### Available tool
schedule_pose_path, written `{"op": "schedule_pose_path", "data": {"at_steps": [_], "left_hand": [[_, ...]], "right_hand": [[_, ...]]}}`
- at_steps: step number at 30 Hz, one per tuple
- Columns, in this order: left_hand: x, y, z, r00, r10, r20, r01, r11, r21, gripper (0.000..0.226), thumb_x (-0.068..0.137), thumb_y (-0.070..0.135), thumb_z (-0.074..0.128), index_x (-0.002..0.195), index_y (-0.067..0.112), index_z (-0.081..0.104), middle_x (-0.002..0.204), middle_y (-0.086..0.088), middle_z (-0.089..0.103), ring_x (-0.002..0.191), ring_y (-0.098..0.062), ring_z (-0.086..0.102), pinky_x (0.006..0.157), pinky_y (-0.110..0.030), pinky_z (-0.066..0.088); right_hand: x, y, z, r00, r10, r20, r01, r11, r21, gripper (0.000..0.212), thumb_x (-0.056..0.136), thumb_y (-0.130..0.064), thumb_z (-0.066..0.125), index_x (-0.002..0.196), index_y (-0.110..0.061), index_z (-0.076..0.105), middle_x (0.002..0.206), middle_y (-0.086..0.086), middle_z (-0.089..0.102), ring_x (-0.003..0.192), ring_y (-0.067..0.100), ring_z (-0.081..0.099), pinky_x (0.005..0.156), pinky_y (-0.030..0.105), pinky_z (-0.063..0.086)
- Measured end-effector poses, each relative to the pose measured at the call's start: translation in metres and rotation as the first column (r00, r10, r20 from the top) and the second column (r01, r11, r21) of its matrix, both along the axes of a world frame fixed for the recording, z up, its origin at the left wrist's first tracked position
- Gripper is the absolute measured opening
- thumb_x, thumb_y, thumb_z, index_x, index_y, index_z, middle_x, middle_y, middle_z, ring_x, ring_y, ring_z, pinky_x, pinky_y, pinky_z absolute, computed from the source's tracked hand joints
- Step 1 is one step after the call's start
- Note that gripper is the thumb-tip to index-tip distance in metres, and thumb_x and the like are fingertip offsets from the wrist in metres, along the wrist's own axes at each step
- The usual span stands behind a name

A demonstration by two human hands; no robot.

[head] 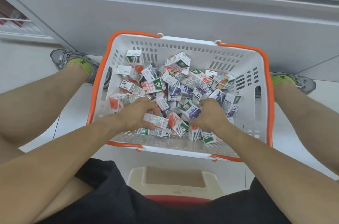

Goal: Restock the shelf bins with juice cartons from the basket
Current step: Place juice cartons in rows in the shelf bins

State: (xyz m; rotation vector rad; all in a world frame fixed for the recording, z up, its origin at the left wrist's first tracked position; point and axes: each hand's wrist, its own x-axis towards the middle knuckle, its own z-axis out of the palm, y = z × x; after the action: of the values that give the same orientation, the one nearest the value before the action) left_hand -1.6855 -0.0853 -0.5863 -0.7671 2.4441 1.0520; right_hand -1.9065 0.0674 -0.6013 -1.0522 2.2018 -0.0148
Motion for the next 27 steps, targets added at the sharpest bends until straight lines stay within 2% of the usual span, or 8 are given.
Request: {"op": "schedule_pose_path", "data": {"at_steps": [2, 6, 9, 14, 18, 22, 25, 27], "left_hand": [[-0.002, 0.001, 0.001, 0.995, -0.080, 0.062, 0.083, 0.996, -0.044, 0.044, 0.073, 0.042, 0.084, 0.108, 0.030, 0.059, 0.109, 0.003, 0.056, 0.108, -0.019, 0.048, 0.090, -0.038, 0.044], [-0.005, 0.009, 0.001, 0.950, -0.217, 0.226, 0.263, 0.945, -0.195, 0.083, 0.072, 0.048, 0.082, 0.142, 0.025, 0.043, 0.129, -0.001, 0.056, 0.119, -0.023, 0.049, 0.098, -0.039, 0.044], [-0.005, 0.012, 0.000, 0.935, -0.232, 0.268, 0.296, 0.927, -0.231, 0.091, 0.069, 0.051, 0.083, 0.144, 0.019, 0.043, 0.131, -0.002, 0.050, 0.119, -0.022, 0.049, 0.100, -0.035, 0.042], [-0.004, 0.008, 0.000, 0.958, -0.136, 0.254, 0.165, 0.981, -0.098, 0.061, 0.062, 0.045, 0.089, 0.107, 0.022, 0.055, 0.107, 0.002, 0.047, 0.089, -0.013, 0.048, 0.064, -0.023, 0.034], [-0.004, -0.006, 0.015, 0.981, 0.033, 0.193, -0.051, 0.995, 0.089, 0.070, 0.056, 0.041, 0.094, 0.108, 0.028, 0.048, 0.110, 0.010, 0.052, 0.097, -0.014, 0.050, 0.073, -0.026, 0.039], [-0.009, -0.019, 0.048, 0.958, 0.274, 0.083, -0.286, 0.895, 0.343, 0.061, 0.057, 0.036, 0.096, 0.106, 0.039, 0.060, 0.120, 0.012, 0.058, 0.113, -0.013, 0.053, 0.090, -0.032, 0.044], [-0.017, -0.023, 0.074, 0.936, 0.352, -0.012, -0.286, 0.778, 0.559, 0.054, 0.063, 0.025, 0.093, 0.111, 0.032, 0.067, 0.114, 0.005, 0.071, 0.110, -0.016, 0.065, 0.096, -0.035, 0.050], [-0.024, -0.023, 0.088, 0.910, 0.410, -0.062, -0.277, 0.714, 0.643, 0.053, 0.067, 0.015, 0.087, 0.116, 0.021, 0.067, 0.112, -0.001, 0.073, 0.108, -0.018, 0.068, 0.091, -0.034, 0.054]], "right_hand": [[0.000, 0.003, 0.005, 0.992, 0.129, -0.010, -0.128, 0.991, 0.034, 0.040, 0.063, -0.039, 0.084, 0.085, -0.015, 0.062, 0.107, 0.008, 0.049, 0.089, 0.024, 0.058, 0.061, 0.026, 0.041], [0.004, 0.008, 0.006, 0.933, 0.342, -0.109, -0.339, 0.940, 0.044, 0.065, 0.068, -0.035, 0.083, 0.119, -0.015, 0.049, 0.116, 0.009, 0.045, 0.104, 0.029, 0.051, 0.095, 0.042, 0.045], [0.010, 0.009, 0.007, 0.912, 0.393, -0.114, -0.392, 0.919, 0.032, 0.060, 0.072, -0.026, 0.080, 0.117, -0.013, 0.042, 0.095, 0.004, 0.056, 0.088, 0.026, 0.054, 0.098, 0.041, 0.041], [0.009, 0.013, 0.012, 0.978, 0.174, 0.115, -0.162, 0.981, -0.102, 0.068, 0.070, -0.024, 0.083, 0.127, -0.023, 0.046, 0.117, 0.003, 0.060, 0.098, 0.021, 0.059, 0.073, 0.028, 0.041], [0.003, 0.007, 0.029, 0.930, -0.056, 0.364, 0.130, 0.975, -0.182, 0.060, 0.070, -0.010, 0.083, 0.121, -0.028, 0.057, 0.107, -0.006, 0.056, 0.079, 0.015, 0.056, 0.065, 0.024, 0.046], [-0.005, 0.000, 0.049, 0.404, -0.397, 0.824, 0.672, 0.740, 0.028, 0.053, 0.072, 0.015, 0.076, 0.114, -0.013, 0.061, 0.110, 0.011, 0.060, 0.084, 0.033, 0.071, 0.082, 0.045, 0.061], [-0.010, -0.005, 0.065, -0.022, -0.288, 0.957, 0.776, 0.599, 0.198, 0.040, 0.078, 0.024, 0.064, 0.105, -0.004, 0.055, 0.106, 0.025, 0.062, 0.088, 0.031, 0.069, 0.092, 0.048, 0.056], [-0.010, -0.008, 0.075, -0.147, -0.175, 0.974, 0.775, 0.591, 0.223, 0.047, 0.074, 0.023, 0.065, 0.106, -0.007, 0.050, 0.126, 0.036, 0.057, 0.109, 0.041, 0.063, 0.098, 0.051, 0.052]]}}
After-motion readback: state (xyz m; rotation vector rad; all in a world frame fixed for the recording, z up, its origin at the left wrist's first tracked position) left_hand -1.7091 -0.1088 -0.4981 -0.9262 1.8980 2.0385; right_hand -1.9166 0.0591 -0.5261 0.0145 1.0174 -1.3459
